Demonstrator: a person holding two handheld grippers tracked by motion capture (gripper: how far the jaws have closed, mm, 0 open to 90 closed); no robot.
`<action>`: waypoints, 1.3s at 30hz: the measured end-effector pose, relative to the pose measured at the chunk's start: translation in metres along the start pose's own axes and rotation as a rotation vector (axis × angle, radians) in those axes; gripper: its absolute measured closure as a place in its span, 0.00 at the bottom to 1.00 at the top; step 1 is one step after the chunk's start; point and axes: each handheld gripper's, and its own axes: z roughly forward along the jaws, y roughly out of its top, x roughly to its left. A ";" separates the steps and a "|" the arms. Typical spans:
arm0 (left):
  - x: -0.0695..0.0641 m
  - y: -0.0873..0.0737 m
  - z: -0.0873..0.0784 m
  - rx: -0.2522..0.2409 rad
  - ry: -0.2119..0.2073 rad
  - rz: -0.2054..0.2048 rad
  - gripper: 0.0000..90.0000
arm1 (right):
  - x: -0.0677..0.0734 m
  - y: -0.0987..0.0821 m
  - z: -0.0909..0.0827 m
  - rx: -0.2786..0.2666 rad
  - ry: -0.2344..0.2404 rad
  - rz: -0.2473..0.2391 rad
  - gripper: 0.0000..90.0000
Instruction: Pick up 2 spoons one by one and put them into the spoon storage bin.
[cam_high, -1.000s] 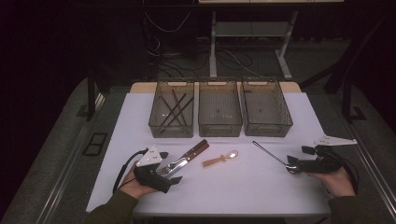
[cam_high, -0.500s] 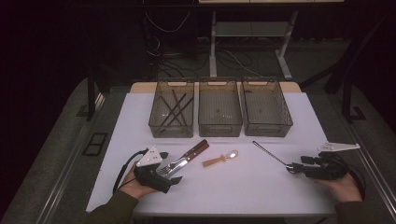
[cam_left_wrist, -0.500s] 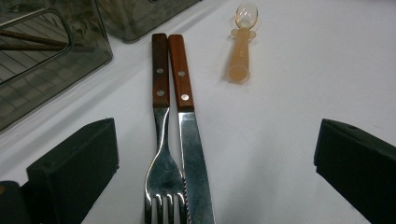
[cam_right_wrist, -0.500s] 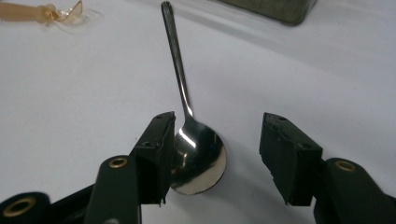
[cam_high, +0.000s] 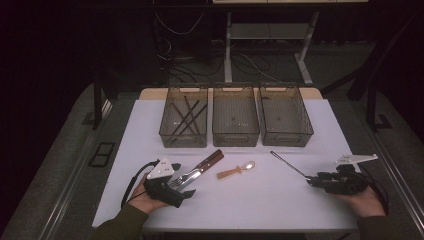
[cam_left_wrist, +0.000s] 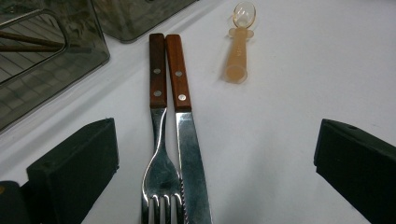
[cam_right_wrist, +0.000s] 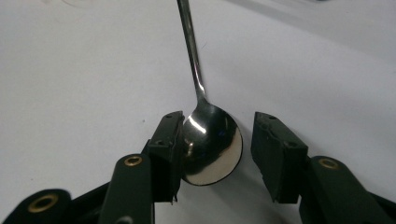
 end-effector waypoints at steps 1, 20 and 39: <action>0.000 0.000 0.000 0.001 0.000 0.000 0.00 | 0.000 0.000 0.000 0.003 0.001 -0.002 0.60; -0.001 0.000 0.001 0.001 0.000 0.004 0.00 | 0.016 0.002 0.004 0.038 -0.032 -0.131 0.75; -0.002 0.000 0.001 0.002 -0.002 0.007 0.00 | 0.027 0.007 0.000 0.007 0.002 -0.180 0.97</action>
